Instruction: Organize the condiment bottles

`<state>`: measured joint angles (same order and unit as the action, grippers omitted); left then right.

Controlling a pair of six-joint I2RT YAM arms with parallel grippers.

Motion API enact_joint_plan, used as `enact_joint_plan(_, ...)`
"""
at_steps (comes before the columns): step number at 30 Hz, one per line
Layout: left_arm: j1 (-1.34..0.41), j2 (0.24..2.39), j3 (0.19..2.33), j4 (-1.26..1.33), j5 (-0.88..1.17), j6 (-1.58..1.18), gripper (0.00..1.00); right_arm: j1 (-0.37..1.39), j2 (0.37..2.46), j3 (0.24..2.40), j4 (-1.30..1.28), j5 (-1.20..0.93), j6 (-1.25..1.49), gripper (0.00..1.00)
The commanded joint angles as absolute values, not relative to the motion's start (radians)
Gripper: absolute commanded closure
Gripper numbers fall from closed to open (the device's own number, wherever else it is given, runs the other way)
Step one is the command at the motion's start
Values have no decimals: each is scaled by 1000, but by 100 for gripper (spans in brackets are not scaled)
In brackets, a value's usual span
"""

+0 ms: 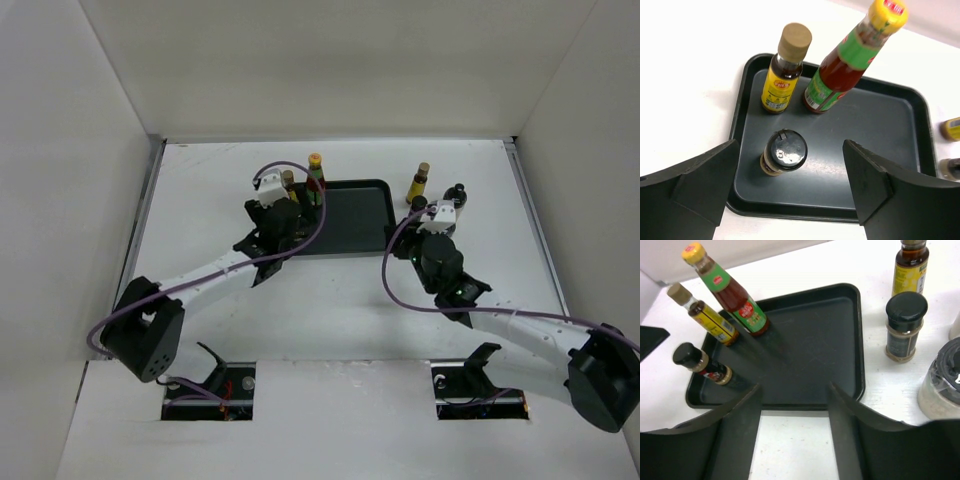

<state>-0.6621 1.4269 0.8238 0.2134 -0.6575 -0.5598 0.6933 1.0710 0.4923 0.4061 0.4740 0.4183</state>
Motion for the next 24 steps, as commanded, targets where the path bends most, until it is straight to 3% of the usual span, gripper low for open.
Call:
enact_joint_plan(1,-666,1320,779,261,-667,-548,15,686,1032,518,405,471,428,51)
enact_joint_plan(3,-668,1252,726,296,-670,-552,15,674,1019,543,362,482,417,66)
enact_joint_plan(5,-670,1166,634,374,-675,-566,20,642,994,575,293,498,419,75)
enact_joint_plan(8,-663,1031,478,503,-676,-584,35,610,945,614,166,551,429,75)
enact_joint_plan(10,-654,941,398,535,-681,-594,45,587,916,626,94,606,431,59)
enact_joint_plan(13,-662,813,283,546,-722,-646,51,542,908,633,3,695,431,19)
enact_joint_plan(15,-670,753,227,548,-758,-666,51,518,934,644,-46,730,436,8)
enact_joint_plan(18,-660,739,192,554,-776,-681,44,484,1000,649,-84,758,443,0)
enact_joint_plan(24,-686,822,149,650,-746,-706,32,413,1103,641,-36,661,454,0)
